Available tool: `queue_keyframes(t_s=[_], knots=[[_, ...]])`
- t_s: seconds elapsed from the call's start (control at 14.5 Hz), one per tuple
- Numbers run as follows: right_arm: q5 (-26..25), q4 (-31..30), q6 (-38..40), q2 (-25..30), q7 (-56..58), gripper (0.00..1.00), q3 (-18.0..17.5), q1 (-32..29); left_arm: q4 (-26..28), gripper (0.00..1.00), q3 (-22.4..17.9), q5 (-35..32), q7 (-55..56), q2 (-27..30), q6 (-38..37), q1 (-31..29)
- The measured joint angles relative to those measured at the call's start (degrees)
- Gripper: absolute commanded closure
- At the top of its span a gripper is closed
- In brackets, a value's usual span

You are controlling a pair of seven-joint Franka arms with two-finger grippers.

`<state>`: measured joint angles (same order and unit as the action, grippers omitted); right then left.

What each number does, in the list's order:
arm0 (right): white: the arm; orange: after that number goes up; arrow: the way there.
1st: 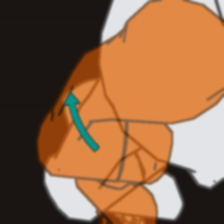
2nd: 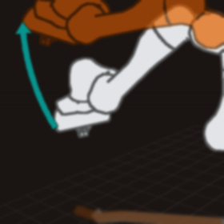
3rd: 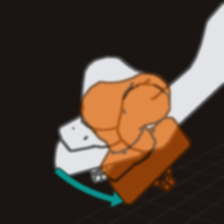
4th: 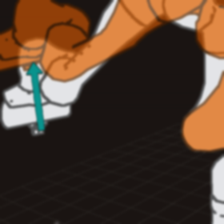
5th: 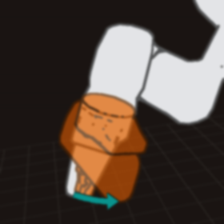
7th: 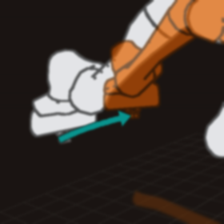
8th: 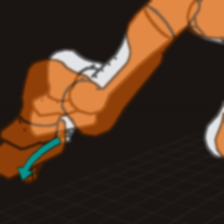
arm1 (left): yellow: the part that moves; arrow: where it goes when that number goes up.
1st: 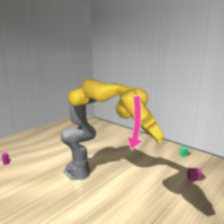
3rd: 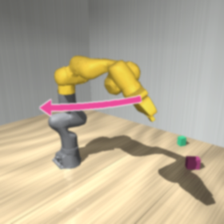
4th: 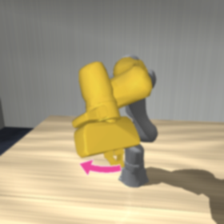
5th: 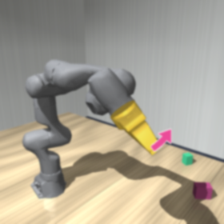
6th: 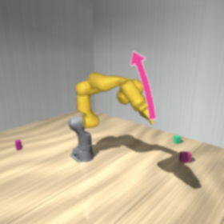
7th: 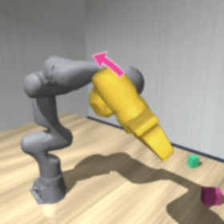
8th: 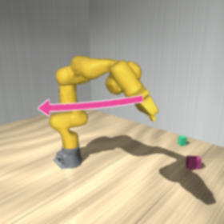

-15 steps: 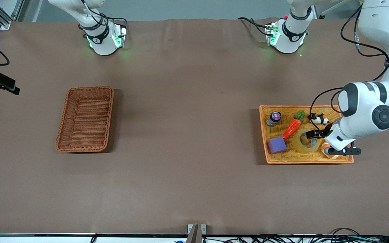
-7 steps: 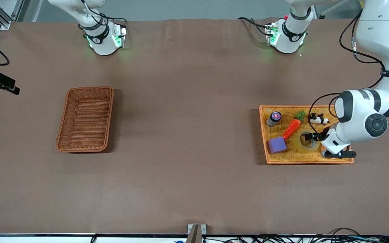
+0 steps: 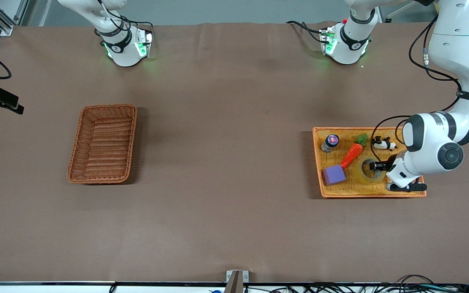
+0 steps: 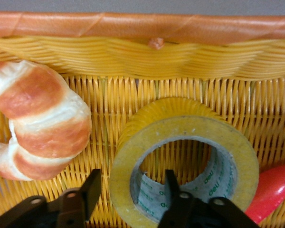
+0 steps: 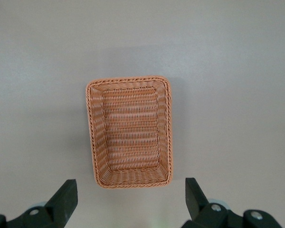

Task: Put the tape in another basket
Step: 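Close the left gripper on the rim of the yellow tape roll, then lift the tape roll with the left gripper and carry it toward the wicker basket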

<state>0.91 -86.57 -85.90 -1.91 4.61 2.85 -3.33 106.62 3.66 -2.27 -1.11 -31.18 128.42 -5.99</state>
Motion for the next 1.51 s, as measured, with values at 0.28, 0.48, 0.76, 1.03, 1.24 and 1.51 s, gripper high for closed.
queue_keyframes(t_s=[0.28, 0.48, 0.76, 1.03, 1.24, 1.51], knots=[[0.0, 0.0, 0.0, 0.0, 0.0, 0.00, 0.0, 0.0, -0.1, 0.94, 0.0, -0.1, 0.0, 1.4, -0.4, 0.0], [0.0, 0.0, 0.0, 0.0, 0.0, 0.00, 0.0, 0.0, -0.9, 0.97, -0.1, -0.1, 0.0, 6.4, -4.1, -0.6], [0.0, 0.0, 0.0, 0.0, 0.0, 0.00, 0.0, 0.0, -1.9, 0.97, 3.1, -0.2, 0.3, 14.6, -8.9, -0.4], [0.0, 0.0, 0.0, 0.0, 0.0, 0.00, 0.0, 0.0, -2.0, 0.97, 11.7, -0.7, 9.9, 15.1, -10.1, 4.1], [0.0, 0.0, 0.1, 0.0, 0.0, 0.00, 0.0, 0.0, -4.6, 0.98, 12.6, -1.0, 19.8, 11.7, -10.1, 13.8], [0.0, 0.5, 0.0, 0.0, 0.0, 0.00, 0.2, -0.4, -12.1, 0.98, 12.6, -1.8, 35.0, 3.0, -10.0, 28.3]])
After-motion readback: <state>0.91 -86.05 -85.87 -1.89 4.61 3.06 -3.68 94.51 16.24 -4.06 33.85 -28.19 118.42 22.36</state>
